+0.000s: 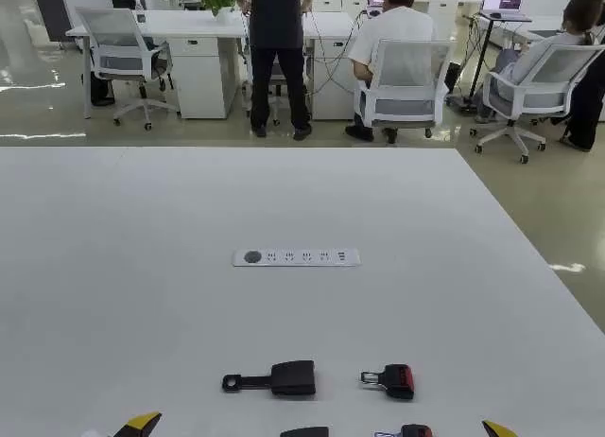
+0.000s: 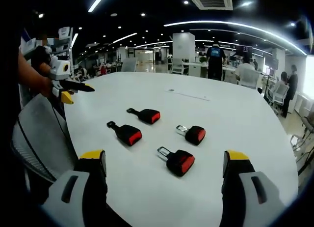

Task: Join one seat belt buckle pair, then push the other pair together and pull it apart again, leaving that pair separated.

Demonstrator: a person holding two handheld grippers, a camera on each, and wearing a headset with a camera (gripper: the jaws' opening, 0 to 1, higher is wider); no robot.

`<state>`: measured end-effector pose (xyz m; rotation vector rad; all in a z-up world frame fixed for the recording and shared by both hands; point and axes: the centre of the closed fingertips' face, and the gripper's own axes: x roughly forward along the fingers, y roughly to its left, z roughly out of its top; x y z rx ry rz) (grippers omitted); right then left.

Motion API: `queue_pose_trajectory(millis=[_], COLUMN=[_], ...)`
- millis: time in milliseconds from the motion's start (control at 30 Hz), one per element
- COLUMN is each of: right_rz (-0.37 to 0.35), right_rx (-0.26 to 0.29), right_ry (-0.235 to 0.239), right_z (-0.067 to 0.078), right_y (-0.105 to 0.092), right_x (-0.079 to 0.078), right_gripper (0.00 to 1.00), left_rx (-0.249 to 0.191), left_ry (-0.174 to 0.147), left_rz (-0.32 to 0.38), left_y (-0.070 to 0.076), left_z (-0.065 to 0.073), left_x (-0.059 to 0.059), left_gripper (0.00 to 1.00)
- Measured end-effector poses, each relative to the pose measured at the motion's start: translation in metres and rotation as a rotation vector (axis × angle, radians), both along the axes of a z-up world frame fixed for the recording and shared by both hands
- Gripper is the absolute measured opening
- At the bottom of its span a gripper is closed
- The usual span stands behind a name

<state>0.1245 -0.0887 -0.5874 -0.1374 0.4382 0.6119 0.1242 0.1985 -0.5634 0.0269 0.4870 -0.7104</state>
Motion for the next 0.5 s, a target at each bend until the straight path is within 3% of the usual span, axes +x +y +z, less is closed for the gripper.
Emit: queue_pose_trajectory(millis=[500], right_rz=[0.004], right_rx=[-0.009], right_ry=[0.001], right_z=[0.0006], right_y=[-0.0044], right_x=[-0.0017], right_gripper=[0.97], left_rx=[0.007], left_ry=[-0.002], left_rz=[-0.002], left_y=[0.0023], left_z=[-0.0023], left_x=[-0.0034], left_gripper=[1.0])
